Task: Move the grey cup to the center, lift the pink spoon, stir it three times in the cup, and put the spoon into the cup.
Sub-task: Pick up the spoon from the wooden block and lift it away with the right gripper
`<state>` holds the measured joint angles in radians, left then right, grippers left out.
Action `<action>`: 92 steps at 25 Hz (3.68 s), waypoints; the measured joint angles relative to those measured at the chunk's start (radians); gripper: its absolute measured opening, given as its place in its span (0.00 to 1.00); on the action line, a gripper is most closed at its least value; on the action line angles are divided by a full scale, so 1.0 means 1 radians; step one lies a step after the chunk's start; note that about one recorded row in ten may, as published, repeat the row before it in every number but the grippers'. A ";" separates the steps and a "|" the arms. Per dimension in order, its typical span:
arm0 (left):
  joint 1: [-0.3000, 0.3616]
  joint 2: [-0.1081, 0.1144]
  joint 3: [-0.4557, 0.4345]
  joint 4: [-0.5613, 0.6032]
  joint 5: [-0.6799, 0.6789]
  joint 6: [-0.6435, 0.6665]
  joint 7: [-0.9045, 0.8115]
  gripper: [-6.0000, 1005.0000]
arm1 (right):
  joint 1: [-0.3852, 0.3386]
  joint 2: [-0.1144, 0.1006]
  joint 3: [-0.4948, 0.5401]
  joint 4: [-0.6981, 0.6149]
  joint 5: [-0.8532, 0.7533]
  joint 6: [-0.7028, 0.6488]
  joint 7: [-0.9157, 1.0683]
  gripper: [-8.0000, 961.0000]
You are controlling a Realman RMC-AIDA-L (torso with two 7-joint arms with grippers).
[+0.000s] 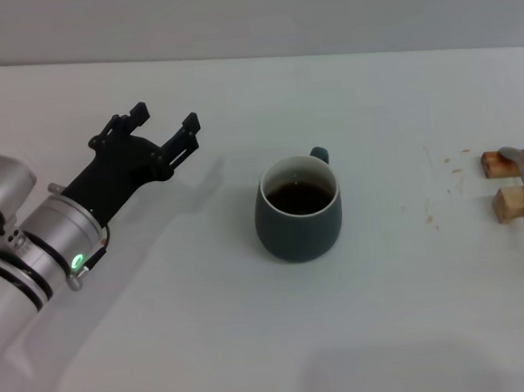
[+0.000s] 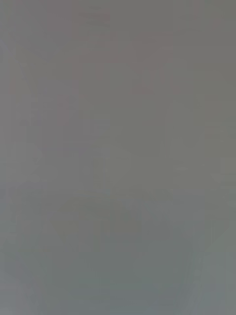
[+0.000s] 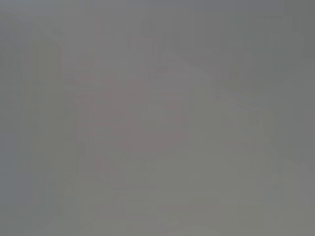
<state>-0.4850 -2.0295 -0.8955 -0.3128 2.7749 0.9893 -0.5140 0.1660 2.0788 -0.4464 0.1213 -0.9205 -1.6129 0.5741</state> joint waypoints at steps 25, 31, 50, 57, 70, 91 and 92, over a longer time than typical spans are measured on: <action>-0.087 -0.023 0.006 0.014 0.003 -0.071 0.000 0.83 | 0.015 0.004 -0.235 0.079 -0.026 0.091 -0.032 0.75; -0.080 -0.024 0.006 0.010 0.003 -0.072 0.000 0.83 | 0.044 0.004 -0.245 0.080 -0.034 0.135 -0.033 0.75; -0.079 -0.027 0.006 0.014 0.003 -0.076 -0.009 0.83 | 0.076 0.004 -0.247 0.069 -0.051 0.224 -0.033 0.75; -0.080 -0.028 0.006 0.014 0.003 -0.079 -0.009 0.83 | 0.087 0.004 -0.246 0.069 -0.051 0.234 -0.033 0.75; -0.078 -0.028 0.006 0.013 0.003 -0.080 -0.010 0.83 | 0.092 0.004 -0.242 0.066 -0.051 0.260 -0.033 0.49; -0.078 -0.029 0.006 0.012 0.003 -0.091 -0.011 0.83 | 0.095 0.004 -0.236 0.058 -0.051 0.271 -0.033 0.44; -0.078 -0.029 0.006 0.012 0.003 -0.090 -0.011 0.83 | 0.095 0.004 -0.236 0.057 -0.050 0.271 -0.033 0.44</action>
<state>-0.5629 -2.0585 -0.8897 -0.3006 2.7780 0.8988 -0.5246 0.2608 2.0831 -0.6825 0.1787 -0.9709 -1.3423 0.5415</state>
